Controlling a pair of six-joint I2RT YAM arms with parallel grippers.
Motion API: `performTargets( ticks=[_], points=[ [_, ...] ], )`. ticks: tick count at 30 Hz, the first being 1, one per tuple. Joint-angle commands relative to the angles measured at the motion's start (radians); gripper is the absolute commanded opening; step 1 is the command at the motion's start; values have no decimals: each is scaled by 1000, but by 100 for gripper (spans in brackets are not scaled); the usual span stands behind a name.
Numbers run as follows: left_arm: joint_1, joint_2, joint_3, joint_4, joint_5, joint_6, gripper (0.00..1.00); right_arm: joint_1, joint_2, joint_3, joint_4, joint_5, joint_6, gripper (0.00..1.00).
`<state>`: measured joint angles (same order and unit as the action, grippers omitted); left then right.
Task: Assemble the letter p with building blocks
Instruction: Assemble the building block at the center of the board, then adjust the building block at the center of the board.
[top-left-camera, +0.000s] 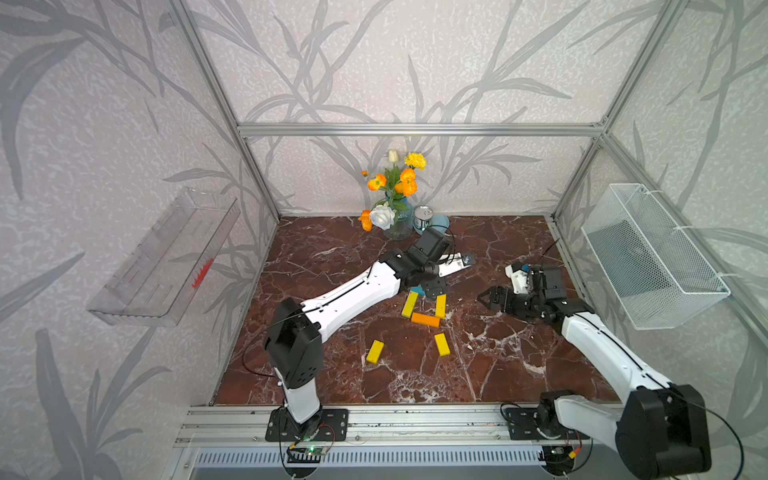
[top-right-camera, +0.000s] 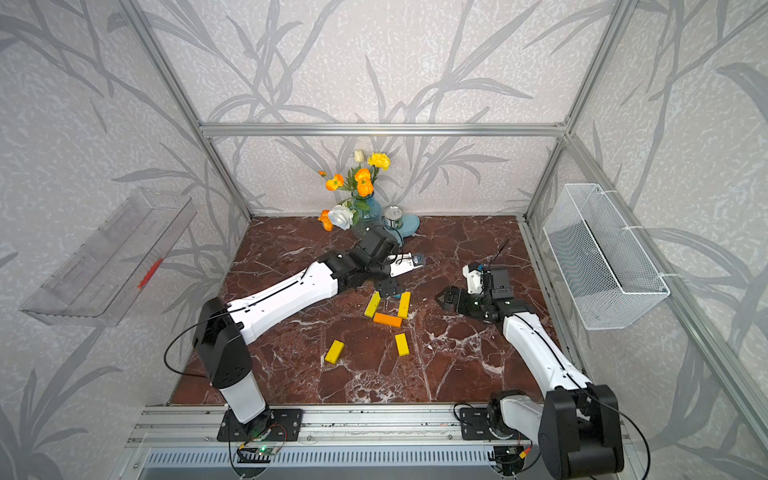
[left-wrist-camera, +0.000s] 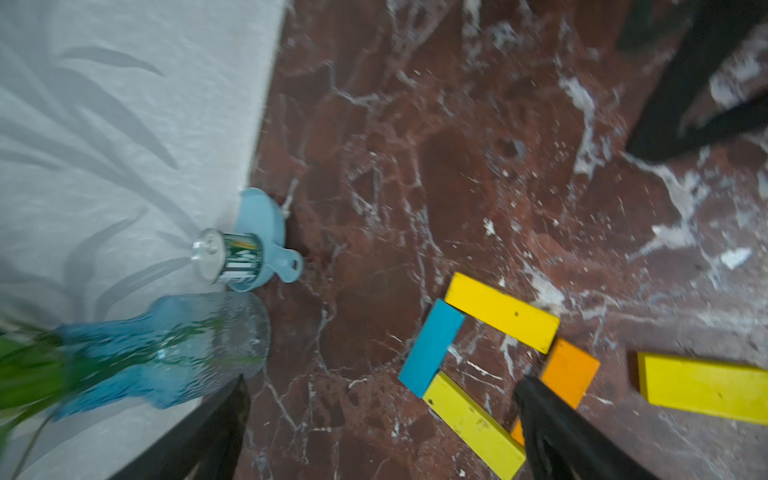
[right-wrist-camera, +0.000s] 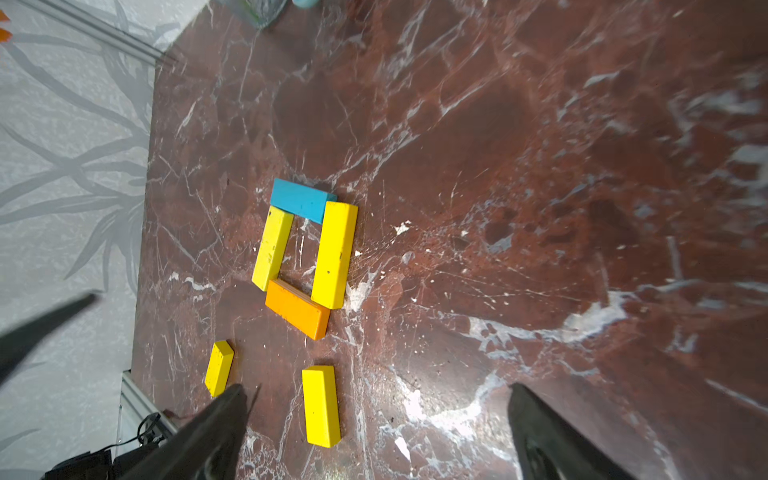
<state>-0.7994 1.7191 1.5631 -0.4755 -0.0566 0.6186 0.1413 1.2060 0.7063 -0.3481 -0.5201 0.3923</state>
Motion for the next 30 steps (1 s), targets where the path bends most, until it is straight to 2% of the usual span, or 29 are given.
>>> performTargets(
  ticks=[1,3,5,6,7,9,14,18,24,28,30],
  points=[
    [26,-96,-67,135,-110,-171,100,104,71,55,46,-7,-8,96],
    [44,-156,-141,219,-188,-244,100,181,133,97,48,27,-13,96],
    [84,-200,-205,293,-274,-386,100,237,205,144,52,37,-6,96],
    [116,-221,-208,264,-288,-483,100,258,246,167,62,37,1,96],
    [157,-242,-195,199,-262,-567,100,274,283,189,71,40,8,95],
    [226,-290,-192,129,-212,-654,100,292,335,218,84,54,19,95],
    [256,-482,-371,241,-284,-678,100,339,424,290,59,113,7,96],
    [290,-580,-445,210,-298,-722,100,381,491,334,39,125,5,96],
    [372,-598,-488,129,-100,-761,100,409,552,376,-25,187,4,96],
    [396,-582,-517,118,-66,-798,100,441,555,414,-107,295,-28,96],
    [400,-581,-526,128,-49,-800,100,450,549,414,-107,309,-25,96]
  ],
)
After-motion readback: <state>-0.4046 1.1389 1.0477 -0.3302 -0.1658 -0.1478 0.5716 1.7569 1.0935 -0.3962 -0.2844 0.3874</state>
